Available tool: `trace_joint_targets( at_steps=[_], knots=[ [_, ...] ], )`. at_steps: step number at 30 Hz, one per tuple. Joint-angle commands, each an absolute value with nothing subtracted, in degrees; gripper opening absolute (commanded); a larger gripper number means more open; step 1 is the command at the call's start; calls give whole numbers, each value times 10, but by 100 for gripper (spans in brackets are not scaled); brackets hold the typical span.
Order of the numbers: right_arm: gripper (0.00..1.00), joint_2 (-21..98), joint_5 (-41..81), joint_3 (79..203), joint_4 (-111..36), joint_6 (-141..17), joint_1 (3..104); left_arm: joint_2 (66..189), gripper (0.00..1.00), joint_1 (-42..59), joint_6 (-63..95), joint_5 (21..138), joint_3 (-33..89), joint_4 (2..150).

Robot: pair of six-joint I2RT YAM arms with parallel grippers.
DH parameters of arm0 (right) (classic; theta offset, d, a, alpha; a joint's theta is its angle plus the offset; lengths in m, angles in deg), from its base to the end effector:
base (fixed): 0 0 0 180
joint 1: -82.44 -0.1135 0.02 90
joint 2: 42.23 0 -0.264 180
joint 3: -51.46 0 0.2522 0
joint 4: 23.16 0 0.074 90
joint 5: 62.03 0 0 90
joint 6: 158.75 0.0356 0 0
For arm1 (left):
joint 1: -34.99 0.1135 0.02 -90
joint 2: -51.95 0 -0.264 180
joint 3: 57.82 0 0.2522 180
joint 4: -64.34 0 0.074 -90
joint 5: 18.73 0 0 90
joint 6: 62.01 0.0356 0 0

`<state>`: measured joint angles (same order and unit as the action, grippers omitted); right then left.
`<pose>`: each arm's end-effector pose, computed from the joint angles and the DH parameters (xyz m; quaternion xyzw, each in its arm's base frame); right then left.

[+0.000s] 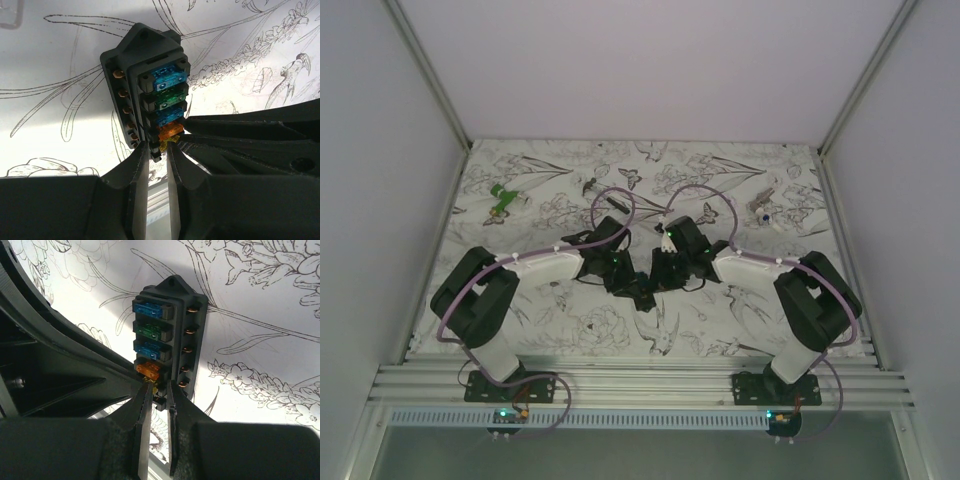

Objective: Snap on the fuse box
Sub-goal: Install the fuse at the fuse box base.

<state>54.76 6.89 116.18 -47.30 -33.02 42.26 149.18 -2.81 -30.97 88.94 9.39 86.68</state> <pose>0.2398 0.2193 0.1516 -0.0894 0.9384 0.3128 0.1163 0.2601 -0.2154 0.1638 -0.1230 0.9285 -0.3349 0.1030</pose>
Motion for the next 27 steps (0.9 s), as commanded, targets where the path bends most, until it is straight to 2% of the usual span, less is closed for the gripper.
trace_joint_targets(
  at_steps=[1,8,16,22,27],
  knots=[
    [0,666,180,1102,-496,-354,340,1601,1,-59,-301,812,24,863],
    [10,557,161,1153,-482,-370,340,1505,18,-59,-262,822,64,862],
    [25,470,169,1180,-475,-360,344,1428,32,-59,-241,823,98,859],
    [29,427,169,1166,-475,-340,357,1383,34,-56,-252,802,66,859],
    [29,443,154,1165,-474,-332,363,1385,32,-49,-254,803,59,859]
  ],
)
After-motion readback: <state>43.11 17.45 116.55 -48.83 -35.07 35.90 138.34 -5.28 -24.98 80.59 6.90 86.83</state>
